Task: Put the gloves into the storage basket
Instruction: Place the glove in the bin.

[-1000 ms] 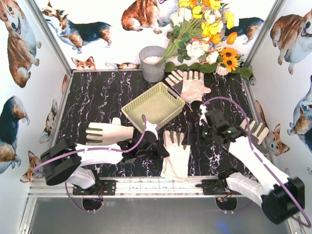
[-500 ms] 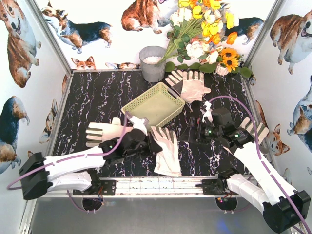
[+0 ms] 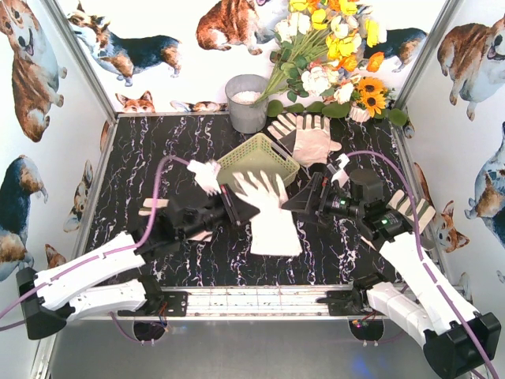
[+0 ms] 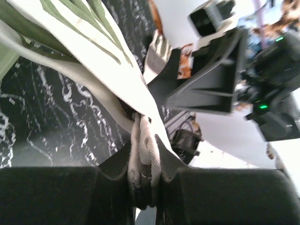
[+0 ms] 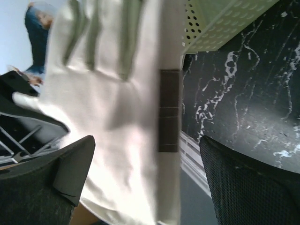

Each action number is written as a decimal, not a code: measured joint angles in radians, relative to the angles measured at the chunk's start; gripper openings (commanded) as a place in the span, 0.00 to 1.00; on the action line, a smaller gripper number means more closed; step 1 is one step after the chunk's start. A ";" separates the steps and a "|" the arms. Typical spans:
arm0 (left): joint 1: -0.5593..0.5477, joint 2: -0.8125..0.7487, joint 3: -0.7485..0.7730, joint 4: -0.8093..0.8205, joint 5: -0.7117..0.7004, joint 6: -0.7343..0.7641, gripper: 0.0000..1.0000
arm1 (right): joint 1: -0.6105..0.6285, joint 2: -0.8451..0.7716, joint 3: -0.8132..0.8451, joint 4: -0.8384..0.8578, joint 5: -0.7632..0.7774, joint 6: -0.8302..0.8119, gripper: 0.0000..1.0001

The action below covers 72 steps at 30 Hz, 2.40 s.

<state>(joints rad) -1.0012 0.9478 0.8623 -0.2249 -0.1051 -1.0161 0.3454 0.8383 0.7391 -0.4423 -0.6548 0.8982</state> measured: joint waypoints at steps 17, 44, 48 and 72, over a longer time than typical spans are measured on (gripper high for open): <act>0.135 0.084 0.193 0.024 0.251 0.071 0.00 | -0.002 -0.005 -0.117 0.519 -0.128 0.380 0.97; 0.222 0.153 0.381 0.063 0.480 0.101 0.00 | -0.002 0.179 -0.126 1.122 -0.253 0.724 0.98; 0.236 0.162 0.398 0.066 0.499 0.105 0.00 | -0.002 0.212 -0.126 1.223 -0.264 0.807 0.96; 0.320 0.151 0.398 -0.032 0.581 0.122 0.00 | -0.003 0.125 -0.122 1.100 -0.173 0.667 0.24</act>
<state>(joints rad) -0.6811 1.0992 1.2602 -0.2569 0.4759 -0.8940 0.3420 0.9630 0.6174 0.6579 -0.8280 1.5650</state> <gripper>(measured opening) 0.064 0.417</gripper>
